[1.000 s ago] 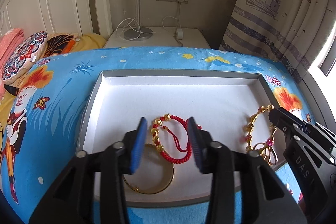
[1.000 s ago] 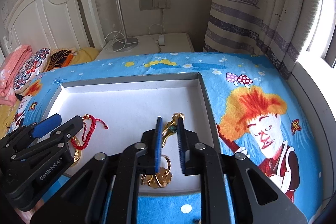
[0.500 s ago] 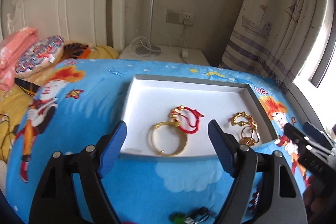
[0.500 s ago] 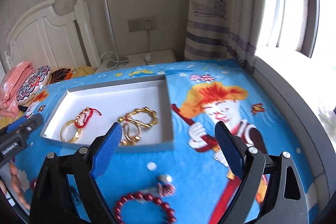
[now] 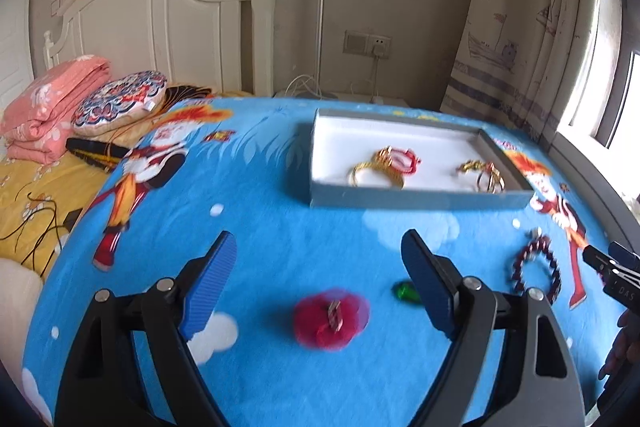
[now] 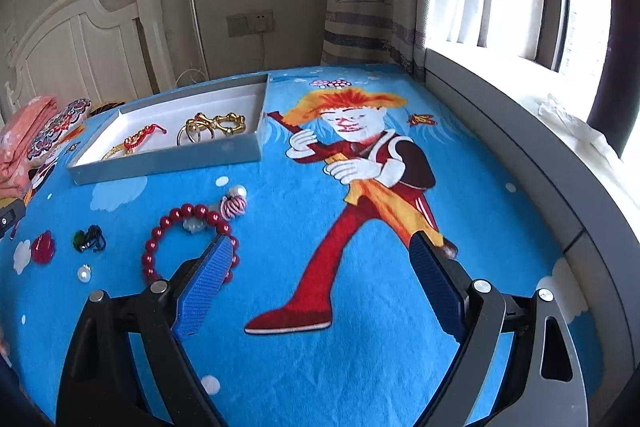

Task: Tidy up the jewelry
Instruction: 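Withdraw both tools and move left tool toward the red flower brooch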

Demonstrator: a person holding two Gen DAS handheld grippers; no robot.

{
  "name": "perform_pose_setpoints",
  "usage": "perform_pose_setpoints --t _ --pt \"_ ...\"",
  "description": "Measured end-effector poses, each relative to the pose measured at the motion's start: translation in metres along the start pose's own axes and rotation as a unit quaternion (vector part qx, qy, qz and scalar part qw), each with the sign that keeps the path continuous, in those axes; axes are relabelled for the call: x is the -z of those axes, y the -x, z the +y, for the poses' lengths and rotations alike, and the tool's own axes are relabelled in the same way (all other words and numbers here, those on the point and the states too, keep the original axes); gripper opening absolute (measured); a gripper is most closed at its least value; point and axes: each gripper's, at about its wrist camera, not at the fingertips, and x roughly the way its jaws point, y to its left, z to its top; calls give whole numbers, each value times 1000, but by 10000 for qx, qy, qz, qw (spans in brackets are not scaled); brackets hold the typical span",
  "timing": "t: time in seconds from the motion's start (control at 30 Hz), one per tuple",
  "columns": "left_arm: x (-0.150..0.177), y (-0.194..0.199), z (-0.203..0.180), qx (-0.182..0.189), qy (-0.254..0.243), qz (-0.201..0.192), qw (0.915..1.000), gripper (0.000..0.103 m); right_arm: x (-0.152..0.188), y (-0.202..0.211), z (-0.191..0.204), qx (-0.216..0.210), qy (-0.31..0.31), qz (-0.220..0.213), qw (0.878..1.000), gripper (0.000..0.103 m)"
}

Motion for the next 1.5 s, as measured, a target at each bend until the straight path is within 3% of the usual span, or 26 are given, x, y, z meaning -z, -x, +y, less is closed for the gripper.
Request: perform_pose_setpoints --t 0.2,0.37,0.83,1.03,1.33,1.5 --pt "40 12 19 16 97 274 9996 81 13 11 3 63 40 -227 9997 84" --pt "59 11 20 177 144 503 9985 80 15 10 9 -50 144 -113 9998 84" --pt "42 -31 -12 112 -206 915 9955 80 19 -1 49 -339 879 378 9948 84" --pt "40 -40 -18 50 -362 1117 9931 72 17 -5 67 -459 1098 420 9920 84" --pt "41 -37 -24 19 -535 1054 9930 50 12 -7 90 -926 1853 309 9778 84" --pt "42 -36 -24 11 -528 1038 9932 46 9 -10 98 -1107 2024 433 9721 79"
